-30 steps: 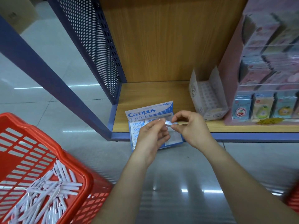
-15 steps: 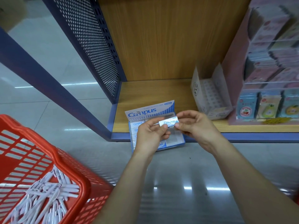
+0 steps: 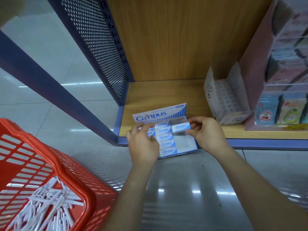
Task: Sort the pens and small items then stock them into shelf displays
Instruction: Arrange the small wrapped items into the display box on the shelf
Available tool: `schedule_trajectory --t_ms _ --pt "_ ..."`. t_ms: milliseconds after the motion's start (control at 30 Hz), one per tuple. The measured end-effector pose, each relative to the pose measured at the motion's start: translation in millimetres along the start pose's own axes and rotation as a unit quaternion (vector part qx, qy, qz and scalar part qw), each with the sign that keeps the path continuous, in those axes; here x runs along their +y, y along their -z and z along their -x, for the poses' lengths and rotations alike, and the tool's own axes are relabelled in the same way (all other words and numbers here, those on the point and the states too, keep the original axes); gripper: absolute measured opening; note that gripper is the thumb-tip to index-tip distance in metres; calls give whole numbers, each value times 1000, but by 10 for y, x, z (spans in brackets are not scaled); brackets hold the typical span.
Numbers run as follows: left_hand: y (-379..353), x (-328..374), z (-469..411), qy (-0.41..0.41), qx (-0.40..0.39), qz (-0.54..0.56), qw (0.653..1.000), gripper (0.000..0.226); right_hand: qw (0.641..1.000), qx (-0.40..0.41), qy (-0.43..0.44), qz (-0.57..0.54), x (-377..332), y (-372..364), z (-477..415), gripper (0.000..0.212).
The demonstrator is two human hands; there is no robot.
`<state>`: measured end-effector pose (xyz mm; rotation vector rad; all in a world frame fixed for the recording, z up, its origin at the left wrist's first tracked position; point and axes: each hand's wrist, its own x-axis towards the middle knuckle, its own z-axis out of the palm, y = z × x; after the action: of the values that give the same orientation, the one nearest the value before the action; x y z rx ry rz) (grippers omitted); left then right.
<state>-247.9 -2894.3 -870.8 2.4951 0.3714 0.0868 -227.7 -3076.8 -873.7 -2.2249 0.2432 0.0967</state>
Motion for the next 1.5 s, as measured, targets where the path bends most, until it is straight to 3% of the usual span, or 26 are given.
schedule_trajectory --t_ms 67,133,467,700,867,1033,1300,1400,1500 --pt "42 -111 -6 23 -9 -70 997 56 999 14 2 36 35 -38 6 29" --pt "51 -218 -5 50 -45 -72 995 63 997 24 12 74 45 -82 24 32" --pt "219 -403 68 78 -60 -86 991 66 986 14 34 163 -45 -311 94 27" --pt "205 -420 70 67 -65 -98 991 67 981 54 31 186 -55 -417 147 16" --pt "167 -400 84 66 -75 -93 991 60 973 48 50 218 -20 -492 233 28" --pt "140 -363 81 67 -69 -73 993 57 976 -17 36 213 -52 -482 201 44" --pt "111 -233 -52 115 -60 32 991 60 996 -72 17 52 -107 -303 32 58" --pt "105 -161 -28 93 -29 45 994 59 989 -113 27 89 -192 -174 -16 60" --pt "78 -16 19 21 19 57 998 52 975 -143 41 164 -313 40 -51 56"
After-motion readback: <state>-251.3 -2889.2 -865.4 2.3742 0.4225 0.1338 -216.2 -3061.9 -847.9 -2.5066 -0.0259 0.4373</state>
